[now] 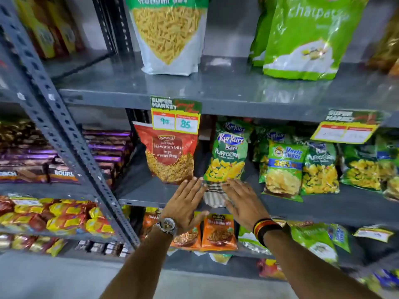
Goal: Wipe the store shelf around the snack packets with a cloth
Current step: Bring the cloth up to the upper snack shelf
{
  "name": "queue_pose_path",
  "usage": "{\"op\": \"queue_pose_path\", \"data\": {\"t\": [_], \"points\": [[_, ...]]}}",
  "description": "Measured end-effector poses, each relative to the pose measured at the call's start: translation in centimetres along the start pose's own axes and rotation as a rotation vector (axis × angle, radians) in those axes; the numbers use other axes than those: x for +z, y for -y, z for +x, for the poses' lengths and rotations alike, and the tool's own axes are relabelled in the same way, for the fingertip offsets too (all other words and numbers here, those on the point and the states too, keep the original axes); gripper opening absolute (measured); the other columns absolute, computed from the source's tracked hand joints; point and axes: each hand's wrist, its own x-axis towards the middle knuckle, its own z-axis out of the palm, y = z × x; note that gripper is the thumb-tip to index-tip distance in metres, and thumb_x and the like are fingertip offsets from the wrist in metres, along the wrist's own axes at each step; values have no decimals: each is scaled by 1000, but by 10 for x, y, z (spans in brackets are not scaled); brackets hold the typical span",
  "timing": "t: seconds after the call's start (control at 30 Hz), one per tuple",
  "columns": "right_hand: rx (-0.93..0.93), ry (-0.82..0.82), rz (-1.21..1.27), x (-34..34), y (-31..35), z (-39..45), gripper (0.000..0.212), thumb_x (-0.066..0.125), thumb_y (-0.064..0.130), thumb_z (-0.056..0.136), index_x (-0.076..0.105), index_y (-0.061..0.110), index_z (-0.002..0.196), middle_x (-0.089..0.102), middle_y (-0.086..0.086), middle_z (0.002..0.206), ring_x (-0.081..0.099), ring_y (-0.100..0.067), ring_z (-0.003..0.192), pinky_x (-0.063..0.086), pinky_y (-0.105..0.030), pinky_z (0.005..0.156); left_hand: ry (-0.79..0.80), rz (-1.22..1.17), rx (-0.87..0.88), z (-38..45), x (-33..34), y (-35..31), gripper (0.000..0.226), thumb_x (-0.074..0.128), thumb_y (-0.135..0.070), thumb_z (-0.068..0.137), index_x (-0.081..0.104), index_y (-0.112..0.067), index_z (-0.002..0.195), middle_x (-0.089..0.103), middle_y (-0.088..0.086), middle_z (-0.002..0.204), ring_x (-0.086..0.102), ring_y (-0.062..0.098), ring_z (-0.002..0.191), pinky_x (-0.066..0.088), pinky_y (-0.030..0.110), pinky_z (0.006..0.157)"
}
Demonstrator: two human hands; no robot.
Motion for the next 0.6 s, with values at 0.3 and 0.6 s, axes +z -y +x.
{"op": "queue_pose_path", "data": {"t": [0.3,0.6], "points": [[105,-79,-70,33,1,-18,47,38,62,94,57,34,126,59,4,129,55,-24,117,41,-48,97,137,19,94,5,50,33,76,26,-55,104,24,0,155,25,18,163,18,31,153,16,47,123],[-10,35,-109,58,3,10,63,19,69,95,26,40,150,36,3,157,34,-20,144,21,-51,119,46,1,74,6,65,39,66,33,-49,107,24,-7,157,25,11,164,23,26,152,20,42,125]]}}
